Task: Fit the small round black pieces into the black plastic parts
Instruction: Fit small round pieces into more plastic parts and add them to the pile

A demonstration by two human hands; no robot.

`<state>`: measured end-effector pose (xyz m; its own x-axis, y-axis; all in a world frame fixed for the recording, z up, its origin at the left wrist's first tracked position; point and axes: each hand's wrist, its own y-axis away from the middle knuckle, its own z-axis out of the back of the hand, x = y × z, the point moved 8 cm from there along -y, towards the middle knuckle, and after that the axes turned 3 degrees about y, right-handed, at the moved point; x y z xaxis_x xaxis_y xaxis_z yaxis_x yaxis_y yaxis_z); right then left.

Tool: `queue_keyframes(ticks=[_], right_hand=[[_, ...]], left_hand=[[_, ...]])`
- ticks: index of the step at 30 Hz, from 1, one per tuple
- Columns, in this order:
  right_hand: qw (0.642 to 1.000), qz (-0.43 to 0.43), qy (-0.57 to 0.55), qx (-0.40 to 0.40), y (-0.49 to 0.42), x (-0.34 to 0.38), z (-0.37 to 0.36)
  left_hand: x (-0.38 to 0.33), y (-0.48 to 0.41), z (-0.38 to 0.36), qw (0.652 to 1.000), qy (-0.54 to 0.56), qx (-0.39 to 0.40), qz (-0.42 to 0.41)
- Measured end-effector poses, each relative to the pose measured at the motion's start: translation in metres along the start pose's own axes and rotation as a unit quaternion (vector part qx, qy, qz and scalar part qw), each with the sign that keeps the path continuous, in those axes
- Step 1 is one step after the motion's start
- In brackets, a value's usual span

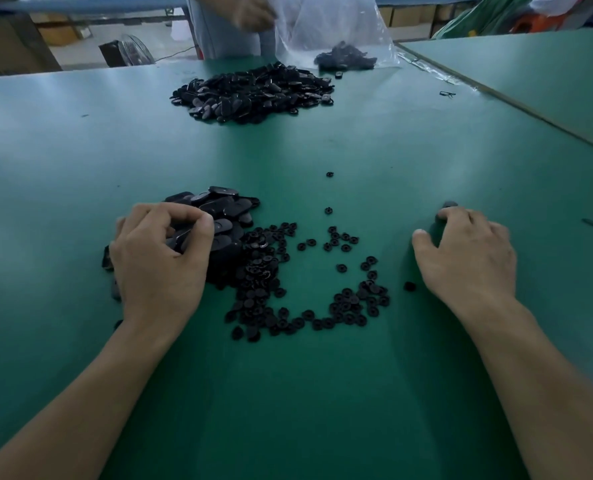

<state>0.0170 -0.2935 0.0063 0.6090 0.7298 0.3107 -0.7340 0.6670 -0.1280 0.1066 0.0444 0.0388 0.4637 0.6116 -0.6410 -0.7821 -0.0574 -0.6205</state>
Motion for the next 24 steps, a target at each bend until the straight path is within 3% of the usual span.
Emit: queue_keyframes(ticks=[3, 6, 10, 13, 18, 21, 24], right_hand=[[0.999, -0.002, -0.034, -0.026, 0.001, 0.002, 0.006], [1.0, 0.003, -0.001, 0.022, 0.001, 0.002, -0.003], [0.998, 0.061, 0.011, 0.005, 0.001, 0.008, -0.002], [0.991, 0.122, -0.057, -0.026, 0.007, 0.017, 0.005], [0.971, 0.14, -0.195, -0.01, 0.014, 0.026, 0.01], [0.945, 0.173, -0.279, -0.015, 0.026, 0.04, 0.015], [0.904, 0.198, -0.376, 0.038, 0.04, 0.059, 0.014]], left_hand=[[-0.001, 0.0, 0.0, 1.0, 0.009, 0.001, -0.012], [-0.001, 0.0, -0.001, 0.999, 0.025, 0.01, -0.019], [-0.006, 0.001, -0.002, 0.999, 0.033, 0.018, -0.039], [-0.011, 0.003, -0.004, 0.997, 0.036, 0.025, -0.058], [-0.032, 0.014, -0.01, 0.992, 0.052, 0.046, -0.109], [-0.048, 0.023, -0.014, 0.985, 0.107, 0.07, -0.117], [-0.055, 0.03, -0.021, 0.976, 0.167, 0.112, -0.088]])
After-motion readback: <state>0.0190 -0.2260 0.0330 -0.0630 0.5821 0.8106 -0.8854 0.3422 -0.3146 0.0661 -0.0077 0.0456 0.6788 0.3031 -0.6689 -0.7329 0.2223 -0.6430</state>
